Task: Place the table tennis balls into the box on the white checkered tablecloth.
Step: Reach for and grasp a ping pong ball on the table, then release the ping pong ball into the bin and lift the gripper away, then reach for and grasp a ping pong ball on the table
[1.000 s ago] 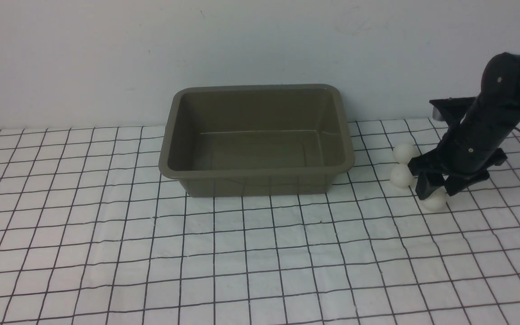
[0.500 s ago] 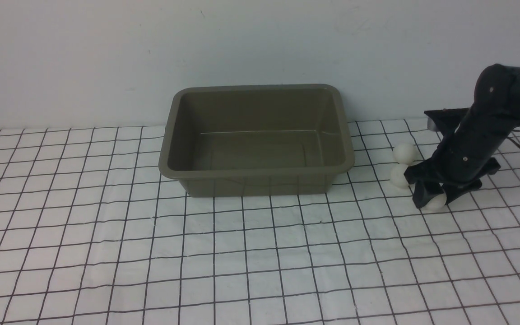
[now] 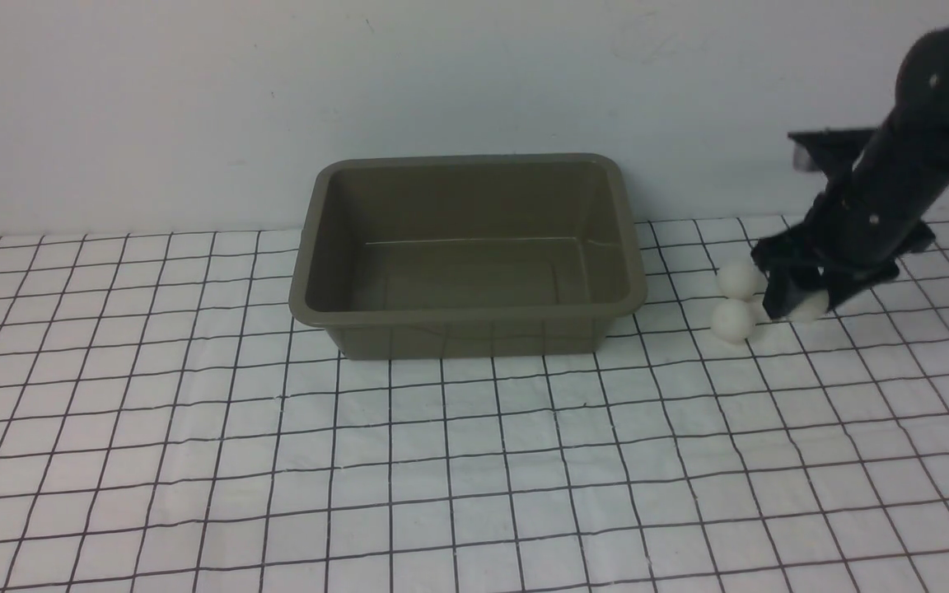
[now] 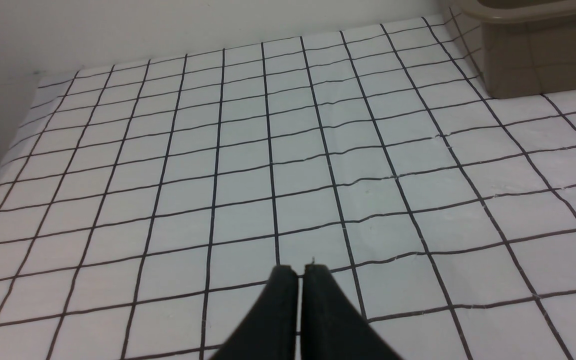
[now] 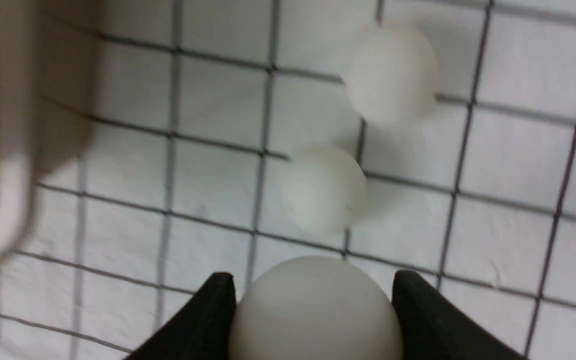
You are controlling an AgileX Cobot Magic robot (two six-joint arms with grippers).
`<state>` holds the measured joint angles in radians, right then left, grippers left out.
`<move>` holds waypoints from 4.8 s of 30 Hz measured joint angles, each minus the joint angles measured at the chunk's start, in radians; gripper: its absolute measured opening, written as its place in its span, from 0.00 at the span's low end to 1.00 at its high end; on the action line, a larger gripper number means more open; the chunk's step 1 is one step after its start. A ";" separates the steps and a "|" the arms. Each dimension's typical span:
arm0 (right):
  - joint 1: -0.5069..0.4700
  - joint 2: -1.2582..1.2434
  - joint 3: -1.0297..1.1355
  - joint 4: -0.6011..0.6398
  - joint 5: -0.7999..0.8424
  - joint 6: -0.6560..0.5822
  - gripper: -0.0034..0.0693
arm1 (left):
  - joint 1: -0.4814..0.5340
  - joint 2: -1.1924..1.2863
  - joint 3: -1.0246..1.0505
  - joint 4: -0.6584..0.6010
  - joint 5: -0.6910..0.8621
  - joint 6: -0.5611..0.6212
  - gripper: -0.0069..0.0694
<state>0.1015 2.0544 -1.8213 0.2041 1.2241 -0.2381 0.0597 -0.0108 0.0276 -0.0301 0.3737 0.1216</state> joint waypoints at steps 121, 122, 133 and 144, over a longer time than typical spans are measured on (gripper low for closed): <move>0.089 0.432 -0.383 -0.276 -0.005 0.223 0.61 | 0.000 0.000 0.000 0.000 0.000 0.000 0.09; 0.089 0.432 -0.383 -0.276 -0.005 0.223 0.60 | 0.000 0.000 0.000 0.000 0.000 0.000 0.09; 0.089 0.432 -0.406 -0.303 0.002 0.223 0.54 | 0.000 0.000 0.000 0.000 0.000 0.000 0.09; 0.103 0.392 -0.619 -0.149 0.023 0.191 0.54 | 0.000 0.000 0.000 0.000 0.000 0.000 0.09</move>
<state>0.2042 2.4468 -2.4400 0.0555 1.2466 -0.0470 0.0597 -0.0108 0.0276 -0.0301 0.3737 0.1216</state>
